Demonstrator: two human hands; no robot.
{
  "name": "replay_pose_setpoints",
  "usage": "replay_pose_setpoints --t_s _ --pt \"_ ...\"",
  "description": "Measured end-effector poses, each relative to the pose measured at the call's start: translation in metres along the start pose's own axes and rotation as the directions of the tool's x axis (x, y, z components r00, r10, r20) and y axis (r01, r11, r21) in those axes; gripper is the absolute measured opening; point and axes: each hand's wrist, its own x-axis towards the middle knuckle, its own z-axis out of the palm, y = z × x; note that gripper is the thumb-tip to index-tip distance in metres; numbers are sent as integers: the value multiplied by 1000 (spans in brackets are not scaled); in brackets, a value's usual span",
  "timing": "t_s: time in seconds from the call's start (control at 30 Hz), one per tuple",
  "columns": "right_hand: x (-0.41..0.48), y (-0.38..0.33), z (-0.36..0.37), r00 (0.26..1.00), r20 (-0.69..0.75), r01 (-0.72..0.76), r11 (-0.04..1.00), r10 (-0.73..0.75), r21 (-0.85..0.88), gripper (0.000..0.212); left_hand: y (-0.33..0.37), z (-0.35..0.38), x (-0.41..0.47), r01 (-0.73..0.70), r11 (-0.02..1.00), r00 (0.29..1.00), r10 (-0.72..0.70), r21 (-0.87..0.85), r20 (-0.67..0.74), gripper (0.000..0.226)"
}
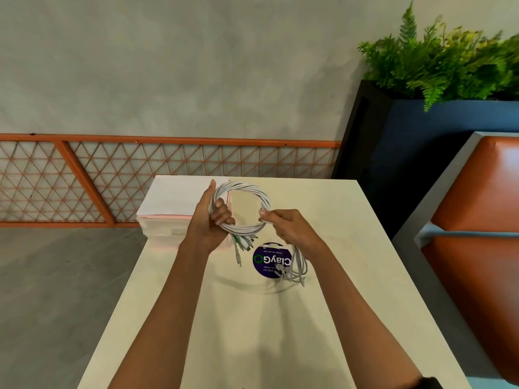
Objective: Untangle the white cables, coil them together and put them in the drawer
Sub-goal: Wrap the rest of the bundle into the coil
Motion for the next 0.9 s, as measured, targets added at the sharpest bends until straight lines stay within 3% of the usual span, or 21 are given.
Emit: replay_pose_setpoints --t_s 0.13,0.37,0.5,0.57,0.63,0.73,0.83,0.9 --pt "-1 -2 -6 1000 28 -2 998 0 56 32 -5 -4 -3 -9 1000 996 6 28 92 58" --pt "-6 -11 -22 983 172 70 996 -61 -47 23 0 -12 -4 -15 967 993 -14 255 115 39" --pt "-7 -12 -26 985 158 86 992 -70 -95 23 14 -17 -7 3 864 986 -87 504 145 30" --pt "-7 -12 -27 984 159 99 986 -77 -135 29 21 -16 -7 5 835 981 -112 550 161 21" --pt "-6 -12 -26 984 156 112 976 -83 -186 41 24 -12 -7 9 855 977 -118 518 177 15" --pt "-2 -11 -26 987 140 102 972 -73 -212 53 20 -4 -9 21 908 979 -103 418 175 27" --pt "0 -7 -27 977 205 73 995 -58 -68 45 14 6 -11 27 965 994 -54 261 99 48" --pt "-1 -2 -29 963 266 54 999 -52 1 39 11 10 -9 -21 970 1000 20 241 7 48"
